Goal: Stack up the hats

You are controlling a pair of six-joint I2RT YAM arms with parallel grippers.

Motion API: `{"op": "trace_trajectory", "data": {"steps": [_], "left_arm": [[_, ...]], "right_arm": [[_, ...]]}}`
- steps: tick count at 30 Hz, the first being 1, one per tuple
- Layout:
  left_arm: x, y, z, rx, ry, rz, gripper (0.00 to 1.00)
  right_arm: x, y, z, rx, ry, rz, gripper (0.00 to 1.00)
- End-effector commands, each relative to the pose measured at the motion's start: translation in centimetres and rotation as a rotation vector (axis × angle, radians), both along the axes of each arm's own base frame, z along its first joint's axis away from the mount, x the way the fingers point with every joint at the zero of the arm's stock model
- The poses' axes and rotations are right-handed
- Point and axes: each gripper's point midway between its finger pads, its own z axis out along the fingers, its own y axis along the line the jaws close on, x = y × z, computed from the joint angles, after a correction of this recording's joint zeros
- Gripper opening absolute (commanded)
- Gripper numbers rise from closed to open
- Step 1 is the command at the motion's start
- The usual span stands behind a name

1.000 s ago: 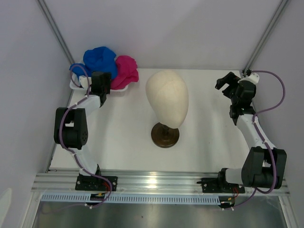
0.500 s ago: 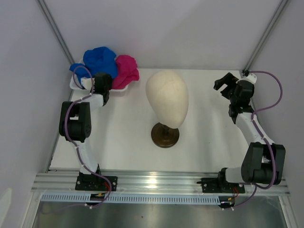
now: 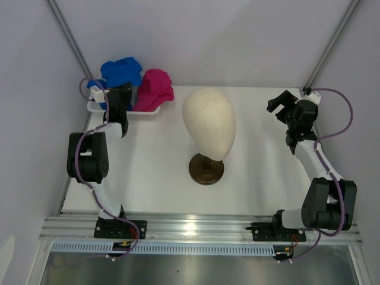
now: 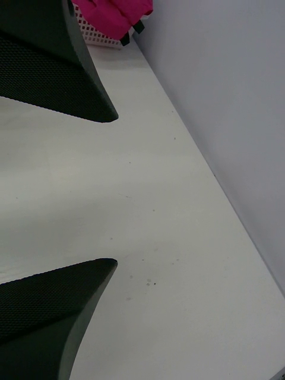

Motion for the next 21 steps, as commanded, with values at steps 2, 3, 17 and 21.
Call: {"op": "trace_trajectory", "data": {"steps": [2,3,17,21], "left_arm": [[-3.9,-0.1,14.5,0.157,-0.379,-0.084,0.01],[-4.3,-0.3,16.4,0.178,-0.417,-0.098,0.01],[-13.5,-16.8,30.3,0.28,-0.368,-0.694,0.01],[-16.5,-19.1,29.9,0.273,-0.331,-0.562,0.01]], "right_arm": [[-0.3,0.0,2.8,-0.01,-0.069,0.009,1.0],[-0.7,0.0,3.3,-0.013,-0.083,0.006,1.0],[-6.3,-1.0,9.2,-0.019,-0.247,-0.081,1.0],[-7.6,-1.0,9.7,-0.021,-0.241,-0.088,1.0]]}}
